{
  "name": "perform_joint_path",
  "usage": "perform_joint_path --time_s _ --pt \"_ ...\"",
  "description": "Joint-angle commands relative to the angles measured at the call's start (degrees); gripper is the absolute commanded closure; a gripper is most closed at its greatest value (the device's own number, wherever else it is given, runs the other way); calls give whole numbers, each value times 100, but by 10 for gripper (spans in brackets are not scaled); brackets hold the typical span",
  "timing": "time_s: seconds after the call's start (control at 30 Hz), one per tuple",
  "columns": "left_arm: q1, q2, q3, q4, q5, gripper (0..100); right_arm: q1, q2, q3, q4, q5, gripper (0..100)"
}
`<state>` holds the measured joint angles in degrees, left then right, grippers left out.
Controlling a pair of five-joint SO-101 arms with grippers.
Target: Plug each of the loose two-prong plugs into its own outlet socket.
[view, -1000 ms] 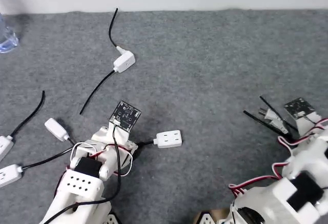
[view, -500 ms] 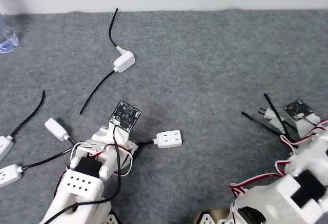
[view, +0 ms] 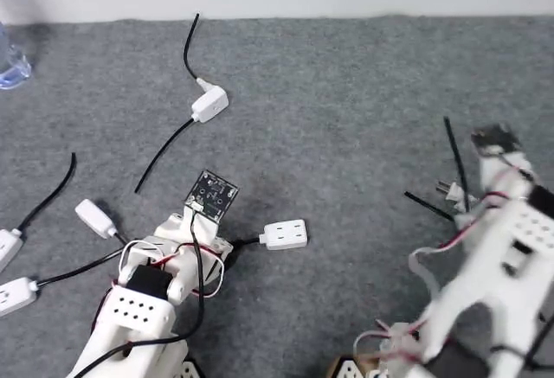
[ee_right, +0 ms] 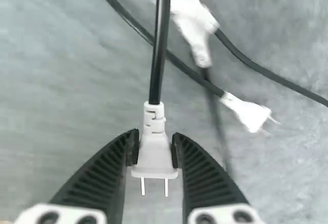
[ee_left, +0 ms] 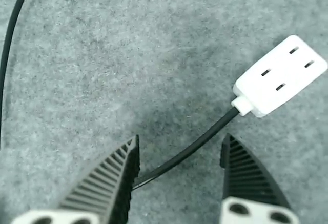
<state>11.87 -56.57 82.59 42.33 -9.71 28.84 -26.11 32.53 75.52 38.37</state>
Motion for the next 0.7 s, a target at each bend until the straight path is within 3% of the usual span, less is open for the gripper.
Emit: perform_joint_path --time_s 0.0,0.2,0.3,0.67 --pt "53 -79 -13 -167 26 758 -1103 -936 -176 541 -1248 991" --pt "53 -79 -13 -158 26 758 -1332 -1051 -149 549 -3613 987" --pt "53 -79 -13 -158 26 758 -1385 -936 53 -13 -4563 987" --pt "62 -79 -13 -167 26 759 -3037 -1015 1952 -2176 -5099 991"
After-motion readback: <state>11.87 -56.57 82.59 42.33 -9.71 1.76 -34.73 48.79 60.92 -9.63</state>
